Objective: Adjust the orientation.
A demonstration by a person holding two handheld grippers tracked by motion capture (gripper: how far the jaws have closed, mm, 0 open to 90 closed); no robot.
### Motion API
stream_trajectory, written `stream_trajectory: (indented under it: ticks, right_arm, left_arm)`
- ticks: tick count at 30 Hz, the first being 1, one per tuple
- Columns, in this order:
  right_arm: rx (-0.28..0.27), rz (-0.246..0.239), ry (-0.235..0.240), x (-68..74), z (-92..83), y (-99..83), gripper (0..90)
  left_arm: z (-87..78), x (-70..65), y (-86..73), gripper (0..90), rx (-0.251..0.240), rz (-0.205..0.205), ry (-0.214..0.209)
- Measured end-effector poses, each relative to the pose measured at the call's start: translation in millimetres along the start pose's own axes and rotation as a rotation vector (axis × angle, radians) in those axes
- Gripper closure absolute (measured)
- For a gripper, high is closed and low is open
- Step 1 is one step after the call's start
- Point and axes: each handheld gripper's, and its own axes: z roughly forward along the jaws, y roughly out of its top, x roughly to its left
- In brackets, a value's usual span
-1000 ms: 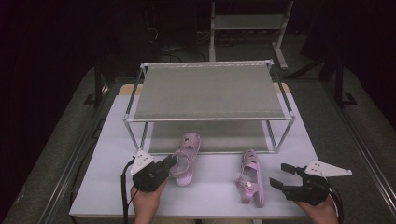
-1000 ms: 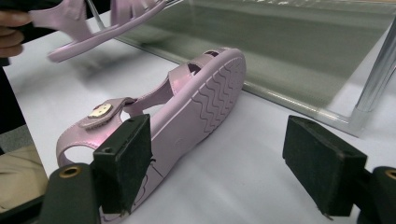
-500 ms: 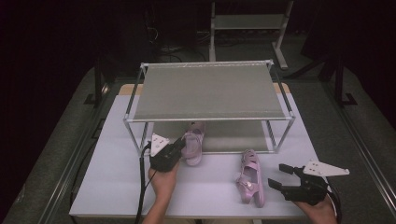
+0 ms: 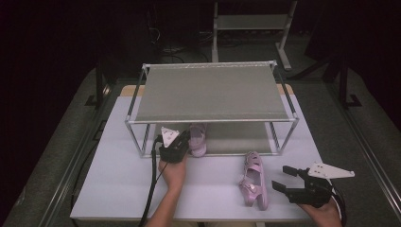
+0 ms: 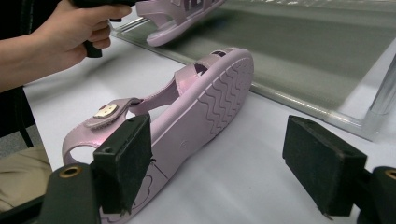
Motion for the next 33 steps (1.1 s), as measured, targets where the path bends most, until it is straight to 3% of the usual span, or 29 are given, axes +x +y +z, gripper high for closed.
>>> stream_trajectory:
  ticks: [4,11,14,16,21,26,28,31,33]
  right_arm:
    - [-0.001,-0.001,0.003,0.2,0.4,0.1,23.3]
    - [-0.004,0.001,0.004,-0.1,0.0,-0.6,23.4]
    - [-0.007,0.006,0.003,-0.2,-0.7,-0.7,23.4]
    - [-0.007,0.005,0.004,0.1,-0.6,-0.7,23.4]
    - [-0.007,0.003,0.006,1.5,-0.6,-0.6,23.3]
    - [-0.006,0.004,0.005,1.2,-0.7,-1.1,23.4]
    - [-0.002,0.003,0.004,1.2,-0.6,-1.5,23.4]
    - [-0.002,0.002,0.004,1.4,-0.6,-1.5,23.3]
    - [-0.003,0.003,0.003,1.5,-0.7,-1.4,23.3]
  left_arm:
    - [8.1,-0.6,0.2,83.6,0.012,0.013,0.033]
    - [16.1,1.3,0.9,83.6,0.035,0.056,0.035]
    - [18.9,3.1,0.1,83.6,0.045,0.041,0.028]
    - [20.4,4.6,-0.8,83.3,0.053,0.054,0.035]
    - [22.4,7.3,0.4,81.3,0.048,0.062,0.011]
    - [19.9,4.1,1.6,75.3,0.024,0.007,-0.020]
    - [17.7,4.3,2.3,72.1,0.022,0.010,-0.027]
    - [13.1,6.0,3.8,70.4,0.025,0.046,-0.028]
    - [9.7,5.7,5.5,68.9,0.025,0.044,-0.051]
